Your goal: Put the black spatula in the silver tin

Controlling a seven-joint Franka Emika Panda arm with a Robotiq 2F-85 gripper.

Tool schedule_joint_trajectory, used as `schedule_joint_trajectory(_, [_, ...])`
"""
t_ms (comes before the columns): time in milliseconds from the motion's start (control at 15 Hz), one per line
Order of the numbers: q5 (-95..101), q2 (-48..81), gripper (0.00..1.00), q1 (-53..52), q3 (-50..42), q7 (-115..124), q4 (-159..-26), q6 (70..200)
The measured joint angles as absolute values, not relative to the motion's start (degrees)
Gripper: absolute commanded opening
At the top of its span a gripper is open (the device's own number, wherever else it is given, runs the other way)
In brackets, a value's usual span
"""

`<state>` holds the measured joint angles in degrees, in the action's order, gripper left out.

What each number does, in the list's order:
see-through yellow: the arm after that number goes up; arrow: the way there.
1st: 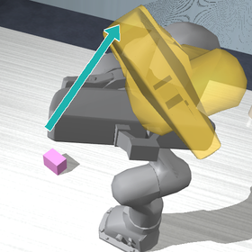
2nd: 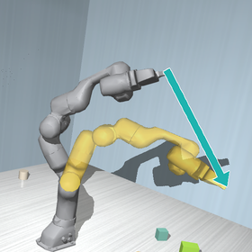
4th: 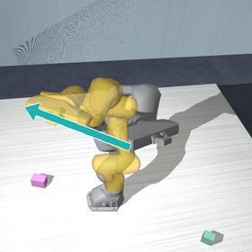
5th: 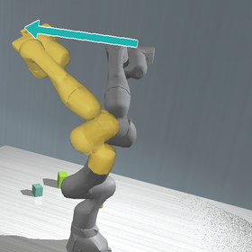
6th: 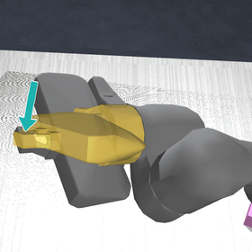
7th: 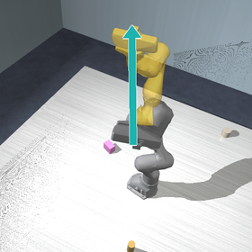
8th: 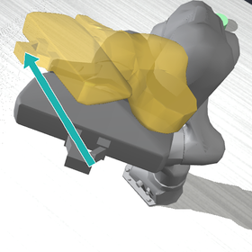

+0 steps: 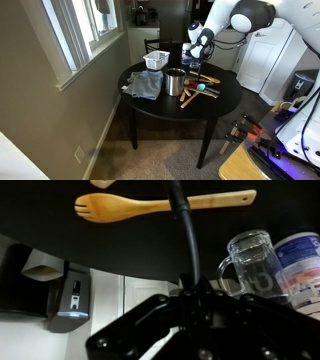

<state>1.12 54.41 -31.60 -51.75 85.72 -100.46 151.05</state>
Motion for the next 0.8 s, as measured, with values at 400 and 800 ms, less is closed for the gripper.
schedule_joint_trajectory(400, [6.81,49.03,0.08,-24.07,-43.22,77.92,-95.55,134.47])
schedule_joint_trajectory(800, [9.65,46.95,0.08,-10.08,-30.35,71.16,-84.64,113.5])
